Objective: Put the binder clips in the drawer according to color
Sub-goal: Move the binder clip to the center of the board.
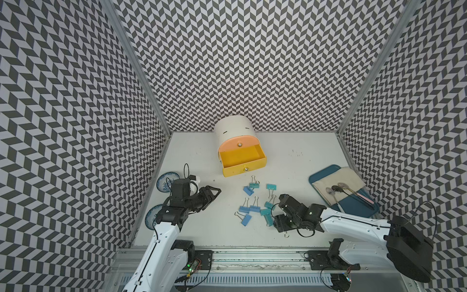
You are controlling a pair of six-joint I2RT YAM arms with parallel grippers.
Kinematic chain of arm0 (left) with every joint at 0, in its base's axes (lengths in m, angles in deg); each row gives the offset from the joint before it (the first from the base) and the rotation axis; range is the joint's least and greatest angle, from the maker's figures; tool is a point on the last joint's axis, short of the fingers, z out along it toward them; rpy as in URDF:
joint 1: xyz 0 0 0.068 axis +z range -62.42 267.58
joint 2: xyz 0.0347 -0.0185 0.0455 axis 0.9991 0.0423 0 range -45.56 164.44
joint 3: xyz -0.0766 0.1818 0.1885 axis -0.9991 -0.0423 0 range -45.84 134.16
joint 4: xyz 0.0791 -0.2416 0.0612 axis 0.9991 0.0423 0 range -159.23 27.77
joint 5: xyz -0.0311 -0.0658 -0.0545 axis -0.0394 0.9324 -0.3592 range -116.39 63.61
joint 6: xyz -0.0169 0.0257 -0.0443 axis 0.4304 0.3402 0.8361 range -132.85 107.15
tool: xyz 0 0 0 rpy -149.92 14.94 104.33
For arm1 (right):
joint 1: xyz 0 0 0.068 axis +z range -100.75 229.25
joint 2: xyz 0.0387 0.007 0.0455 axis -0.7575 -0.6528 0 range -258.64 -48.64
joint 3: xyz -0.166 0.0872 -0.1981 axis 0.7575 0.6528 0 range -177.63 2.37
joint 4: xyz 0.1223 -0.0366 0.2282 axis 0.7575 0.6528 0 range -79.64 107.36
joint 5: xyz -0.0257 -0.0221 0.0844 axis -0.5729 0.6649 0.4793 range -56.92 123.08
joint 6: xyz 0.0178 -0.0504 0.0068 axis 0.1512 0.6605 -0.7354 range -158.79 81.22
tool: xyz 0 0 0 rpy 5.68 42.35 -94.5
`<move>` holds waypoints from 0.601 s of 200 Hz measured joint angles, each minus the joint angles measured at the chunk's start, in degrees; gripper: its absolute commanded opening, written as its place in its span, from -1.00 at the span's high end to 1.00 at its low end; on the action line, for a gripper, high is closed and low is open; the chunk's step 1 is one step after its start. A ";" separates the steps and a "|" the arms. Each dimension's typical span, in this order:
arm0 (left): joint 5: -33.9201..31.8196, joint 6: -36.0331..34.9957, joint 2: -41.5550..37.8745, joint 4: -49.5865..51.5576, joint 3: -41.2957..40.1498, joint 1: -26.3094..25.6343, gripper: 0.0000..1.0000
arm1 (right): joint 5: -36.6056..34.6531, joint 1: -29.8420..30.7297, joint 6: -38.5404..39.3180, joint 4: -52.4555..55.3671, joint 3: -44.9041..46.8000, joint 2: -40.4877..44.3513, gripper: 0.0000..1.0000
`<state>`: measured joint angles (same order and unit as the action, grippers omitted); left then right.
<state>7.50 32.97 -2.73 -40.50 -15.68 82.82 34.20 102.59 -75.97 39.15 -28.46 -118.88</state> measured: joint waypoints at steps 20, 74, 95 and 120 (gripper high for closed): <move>0.09 0.26 -0.39 0.00 0.00 -0.11 -0.20 | -1.77 0.68 -0.37 0.83 -0.87 -1.25 -0.41; 0.26 0.37 -1.68 0.00 -0.02 -0.11 -0.20 | -5.68 2.69 -1.42 1.60 -2.75 -4.31 -0.32; 0.26 0.44 -1.99 0.02 -0.02 -0.11 -0.20 | -6.60 3.52 -1.62 1.53 -3.02 -5.03 -0.24; 0.26 0.52 -2.08 0.02 -0.02 -0.11 -0.20 | -7.37 4.31 -1.90 1.64 -3.10 -5.22 -0.14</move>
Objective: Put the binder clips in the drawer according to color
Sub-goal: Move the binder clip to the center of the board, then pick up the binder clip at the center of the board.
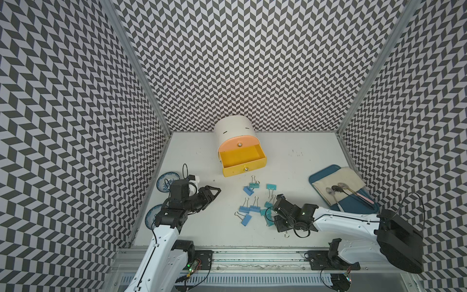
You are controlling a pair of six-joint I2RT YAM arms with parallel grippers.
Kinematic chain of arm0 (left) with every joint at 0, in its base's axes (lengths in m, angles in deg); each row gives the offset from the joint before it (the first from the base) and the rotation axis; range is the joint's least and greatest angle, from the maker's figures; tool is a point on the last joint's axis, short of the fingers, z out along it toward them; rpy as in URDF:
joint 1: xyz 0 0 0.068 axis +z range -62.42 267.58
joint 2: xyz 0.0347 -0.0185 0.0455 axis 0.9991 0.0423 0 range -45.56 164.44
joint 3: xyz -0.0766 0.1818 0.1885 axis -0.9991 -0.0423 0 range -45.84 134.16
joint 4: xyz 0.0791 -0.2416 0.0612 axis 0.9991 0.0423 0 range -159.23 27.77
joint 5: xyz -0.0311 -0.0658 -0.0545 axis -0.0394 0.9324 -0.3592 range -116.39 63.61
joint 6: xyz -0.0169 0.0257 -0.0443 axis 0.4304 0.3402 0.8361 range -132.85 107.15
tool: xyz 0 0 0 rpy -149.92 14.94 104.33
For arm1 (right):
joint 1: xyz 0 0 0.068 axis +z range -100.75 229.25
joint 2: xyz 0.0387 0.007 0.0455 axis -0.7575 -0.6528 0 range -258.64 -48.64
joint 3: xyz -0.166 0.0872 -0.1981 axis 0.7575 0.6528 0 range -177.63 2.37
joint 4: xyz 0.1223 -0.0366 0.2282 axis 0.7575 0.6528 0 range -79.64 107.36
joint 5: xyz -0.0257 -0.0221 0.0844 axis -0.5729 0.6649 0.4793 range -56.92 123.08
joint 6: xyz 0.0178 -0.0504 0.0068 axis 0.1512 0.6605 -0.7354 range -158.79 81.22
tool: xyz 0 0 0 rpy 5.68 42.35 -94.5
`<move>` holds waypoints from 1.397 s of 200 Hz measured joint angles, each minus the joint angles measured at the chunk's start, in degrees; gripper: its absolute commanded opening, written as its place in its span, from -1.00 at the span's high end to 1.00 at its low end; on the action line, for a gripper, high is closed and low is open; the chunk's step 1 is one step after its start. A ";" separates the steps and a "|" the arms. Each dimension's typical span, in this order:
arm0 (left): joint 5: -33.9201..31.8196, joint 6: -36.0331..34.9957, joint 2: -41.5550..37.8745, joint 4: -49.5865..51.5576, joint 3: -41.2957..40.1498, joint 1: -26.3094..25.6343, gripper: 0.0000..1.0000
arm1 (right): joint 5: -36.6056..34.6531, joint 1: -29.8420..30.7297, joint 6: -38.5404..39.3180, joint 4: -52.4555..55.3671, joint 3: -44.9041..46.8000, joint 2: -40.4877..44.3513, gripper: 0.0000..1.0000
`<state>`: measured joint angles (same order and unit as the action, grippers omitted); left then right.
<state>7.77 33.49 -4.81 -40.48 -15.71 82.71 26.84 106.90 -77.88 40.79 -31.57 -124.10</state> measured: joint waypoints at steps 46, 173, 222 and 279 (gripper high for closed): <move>0.00 0.00 0.07 0.00 0.02 0.00 -0.20 | -0.46 0.42 -1.18 2.23 -0.74 1.64 0.00; -0.07 0.85 6.58 -0.52 13.29 0.00 -0.18 | -2.27 -10.86 3.23 9.94 -22.16 4.20 0.10; 0.33 0.68 11.23 -1.86 19.17 0.00 -0.18 | 1.95 -20.57 8.15 8.04 -34.05 1.97 0.09; 2.54 1.25 15.85 -5.11 21.70 -1.20 -0.17 | 8.46 -22.95 10.64 3.89 -49.37 -11.56 0.08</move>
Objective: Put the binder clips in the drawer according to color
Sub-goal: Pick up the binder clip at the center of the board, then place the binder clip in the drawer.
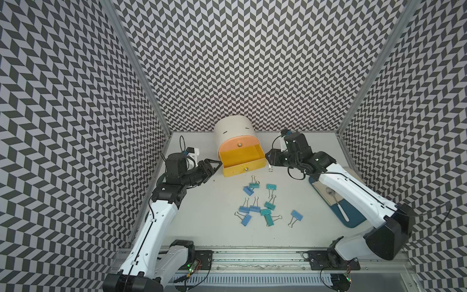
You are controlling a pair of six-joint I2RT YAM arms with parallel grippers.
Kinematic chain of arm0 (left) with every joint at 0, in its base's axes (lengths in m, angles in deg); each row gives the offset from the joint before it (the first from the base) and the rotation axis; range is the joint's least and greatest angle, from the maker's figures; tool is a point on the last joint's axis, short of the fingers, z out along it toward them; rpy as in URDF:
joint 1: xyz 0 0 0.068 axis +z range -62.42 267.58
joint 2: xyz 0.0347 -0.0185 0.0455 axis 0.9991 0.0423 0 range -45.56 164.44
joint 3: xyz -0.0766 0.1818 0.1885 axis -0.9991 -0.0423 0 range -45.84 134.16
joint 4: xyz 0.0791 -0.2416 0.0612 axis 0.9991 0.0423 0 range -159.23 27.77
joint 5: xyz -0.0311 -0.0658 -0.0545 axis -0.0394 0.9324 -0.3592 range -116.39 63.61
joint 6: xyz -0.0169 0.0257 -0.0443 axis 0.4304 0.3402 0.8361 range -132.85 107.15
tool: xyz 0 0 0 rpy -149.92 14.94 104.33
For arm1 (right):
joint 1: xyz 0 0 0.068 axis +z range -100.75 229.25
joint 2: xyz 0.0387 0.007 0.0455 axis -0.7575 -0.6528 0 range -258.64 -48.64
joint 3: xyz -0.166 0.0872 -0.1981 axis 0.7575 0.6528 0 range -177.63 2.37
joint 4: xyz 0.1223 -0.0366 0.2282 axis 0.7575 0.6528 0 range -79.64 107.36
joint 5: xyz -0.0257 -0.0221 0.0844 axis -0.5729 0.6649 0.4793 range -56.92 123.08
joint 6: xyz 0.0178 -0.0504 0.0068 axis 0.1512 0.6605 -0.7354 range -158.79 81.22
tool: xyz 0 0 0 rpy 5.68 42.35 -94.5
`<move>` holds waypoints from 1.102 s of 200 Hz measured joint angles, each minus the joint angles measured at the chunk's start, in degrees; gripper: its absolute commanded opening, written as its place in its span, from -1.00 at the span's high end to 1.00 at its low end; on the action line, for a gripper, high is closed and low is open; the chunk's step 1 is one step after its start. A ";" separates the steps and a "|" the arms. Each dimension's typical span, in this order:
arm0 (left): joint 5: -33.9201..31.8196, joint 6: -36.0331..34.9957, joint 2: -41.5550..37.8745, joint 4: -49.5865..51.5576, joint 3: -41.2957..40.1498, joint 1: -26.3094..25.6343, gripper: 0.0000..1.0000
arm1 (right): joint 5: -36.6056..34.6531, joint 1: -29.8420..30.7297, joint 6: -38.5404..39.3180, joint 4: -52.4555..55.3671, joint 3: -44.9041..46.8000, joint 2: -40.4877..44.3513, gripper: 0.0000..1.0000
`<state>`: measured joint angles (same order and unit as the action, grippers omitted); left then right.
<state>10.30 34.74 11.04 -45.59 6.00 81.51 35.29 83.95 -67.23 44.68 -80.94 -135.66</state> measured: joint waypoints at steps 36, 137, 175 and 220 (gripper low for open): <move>0.52 1.09 1.38 -1.53 0.48 -2.29 -0.17 | 3.82 -0.02 0.35 -1.97 -8.92 -8.61 0.05; 0.57 2.89 -0.83 -3.17 -1.16 -2.91 -0.18 | 5.05 -0.57 1.68 -4.17 -18.23 -20.33 -0.15; 0.66 2.82 -0.79 -3.08 -1.18 -2.91 -0.18 | 4.85 -0.81 2.54 -4.11 -19.23 -21.88 -0.35; 0.76 2.23 -0.24 -2.99 -1.18 -2.91 -0.18 | 4.74 -0.87 2.97 -4.37 -21.46 -22.10 -0.39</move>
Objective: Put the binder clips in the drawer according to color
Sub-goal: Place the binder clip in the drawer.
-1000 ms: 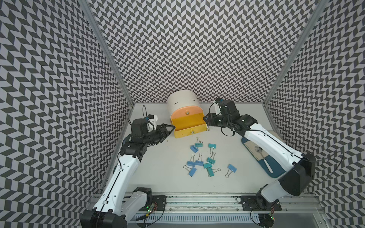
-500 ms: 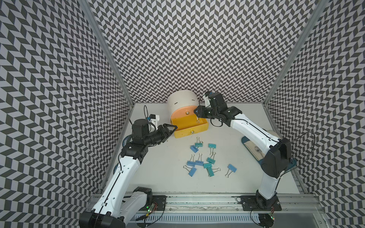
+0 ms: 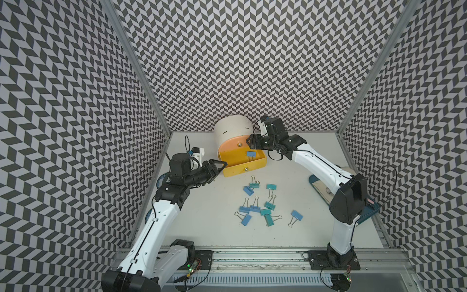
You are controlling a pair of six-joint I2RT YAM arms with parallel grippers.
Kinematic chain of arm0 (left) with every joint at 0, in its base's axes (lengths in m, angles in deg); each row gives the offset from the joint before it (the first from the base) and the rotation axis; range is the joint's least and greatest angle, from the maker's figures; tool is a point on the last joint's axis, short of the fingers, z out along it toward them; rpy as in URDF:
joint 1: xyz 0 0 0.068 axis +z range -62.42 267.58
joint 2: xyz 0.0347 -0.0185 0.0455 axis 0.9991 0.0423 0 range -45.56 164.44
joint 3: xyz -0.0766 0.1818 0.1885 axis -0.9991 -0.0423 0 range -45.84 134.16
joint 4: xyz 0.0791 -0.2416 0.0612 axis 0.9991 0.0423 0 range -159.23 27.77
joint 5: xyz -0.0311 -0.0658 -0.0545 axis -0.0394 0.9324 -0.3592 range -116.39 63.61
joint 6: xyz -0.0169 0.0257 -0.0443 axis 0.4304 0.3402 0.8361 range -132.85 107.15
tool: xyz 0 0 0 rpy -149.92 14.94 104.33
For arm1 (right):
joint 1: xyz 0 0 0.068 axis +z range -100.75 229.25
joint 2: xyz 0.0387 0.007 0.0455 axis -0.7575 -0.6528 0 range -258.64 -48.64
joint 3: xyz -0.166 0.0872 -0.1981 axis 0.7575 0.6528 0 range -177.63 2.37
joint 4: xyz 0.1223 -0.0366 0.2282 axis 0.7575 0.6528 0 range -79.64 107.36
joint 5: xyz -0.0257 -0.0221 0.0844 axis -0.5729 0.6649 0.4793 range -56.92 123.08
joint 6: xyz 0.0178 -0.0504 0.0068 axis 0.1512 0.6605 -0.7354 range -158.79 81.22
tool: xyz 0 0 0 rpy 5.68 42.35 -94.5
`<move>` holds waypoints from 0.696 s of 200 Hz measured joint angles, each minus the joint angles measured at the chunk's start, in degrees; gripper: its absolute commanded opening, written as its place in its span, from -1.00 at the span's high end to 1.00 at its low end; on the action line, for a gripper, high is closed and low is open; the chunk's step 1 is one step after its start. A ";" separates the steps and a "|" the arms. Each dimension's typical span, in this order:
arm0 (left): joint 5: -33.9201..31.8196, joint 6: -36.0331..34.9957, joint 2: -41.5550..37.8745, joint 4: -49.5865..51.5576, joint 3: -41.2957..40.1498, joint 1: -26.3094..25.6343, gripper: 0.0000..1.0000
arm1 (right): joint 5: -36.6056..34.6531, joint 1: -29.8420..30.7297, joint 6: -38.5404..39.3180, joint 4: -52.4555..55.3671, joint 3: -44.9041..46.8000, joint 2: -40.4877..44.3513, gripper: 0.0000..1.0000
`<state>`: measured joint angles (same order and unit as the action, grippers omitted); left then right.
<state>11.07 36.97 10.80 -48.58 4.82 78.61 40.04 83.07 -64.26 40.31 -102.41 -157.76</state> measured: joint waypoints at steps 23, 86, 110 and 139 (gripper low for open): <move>0.00 -0.44 0.11 0.04 0.00 0.00 -0.18 | -0.33 0.00 0.02 0.02 -0.09 0.00 -0.39; -0.55 -3.37 0.22 3.28 0.52 0.00 -0.18 | -2.21 0.00 0.00 0.52 5.38 5.14 -0.38; -1.31 -5.31 0.20 5.33 1.38 0.00 -0.18 | -3.17 0.00 -0.22 0.55 10.49 10.49 -0.37; -2.75 -7.26 -0.22 8.00 1.66 0.00 -0.18 | -4.81 0.00 -0.79 1.07 17.25 16.81 -0.36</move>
<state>8.31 29.71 10.58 -40.58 6.48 78.61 35.23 83.07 -65.05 41.38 -85.16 -140.95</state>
